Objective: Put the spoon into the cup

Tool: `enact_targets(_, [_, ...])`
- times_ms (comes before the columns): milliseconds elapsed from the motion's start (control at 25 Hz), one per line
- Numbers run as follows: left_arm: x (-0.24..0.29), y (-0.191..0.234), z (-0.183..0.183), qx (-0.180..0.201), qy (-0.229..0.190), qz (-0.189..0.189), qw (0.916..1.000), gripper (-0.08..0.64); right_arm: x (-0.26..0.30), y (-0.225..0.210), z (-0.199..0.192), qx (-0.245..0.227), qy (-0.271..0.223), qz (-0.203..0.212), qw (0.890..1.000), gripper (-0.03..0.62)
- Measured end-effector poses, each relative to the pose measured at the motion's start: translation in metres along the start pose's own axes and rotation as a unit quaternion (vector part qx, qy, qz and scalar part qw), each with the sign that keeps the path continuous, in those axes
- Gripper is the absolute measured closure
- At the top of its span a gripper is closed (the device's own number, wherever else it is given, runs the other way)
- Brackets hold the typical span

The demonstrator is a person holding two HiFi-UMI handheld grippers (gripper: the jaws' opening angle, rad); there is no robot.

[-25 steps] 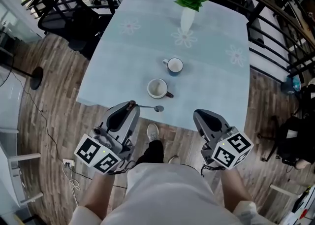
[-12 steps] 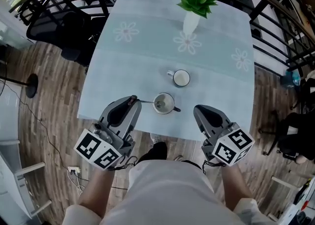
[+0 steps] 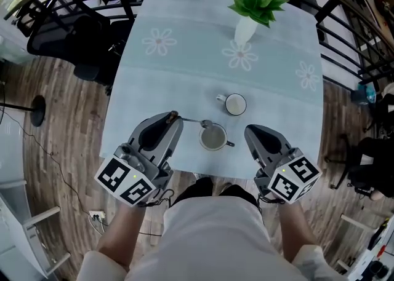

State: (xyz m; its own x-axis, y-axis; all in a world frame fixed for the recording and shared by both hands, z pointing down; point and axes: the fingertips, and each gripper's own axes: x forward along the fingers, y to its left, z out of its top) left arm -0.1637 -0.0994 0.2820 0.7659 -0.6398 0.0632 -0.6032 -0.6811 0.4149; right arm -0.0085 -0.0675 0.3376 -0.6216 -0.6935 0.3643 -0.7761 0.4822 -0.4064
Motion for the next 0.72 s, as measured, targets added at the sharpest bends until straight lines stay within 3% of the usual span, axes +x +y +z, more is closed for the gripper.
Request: enact_targets(720, [0.063,0.020,-0.018,0.022,0.031,0.005,0.9993,0.503,0.018,-0.052,-0.006,0.029,0.015,0.012,0.999,0.569])
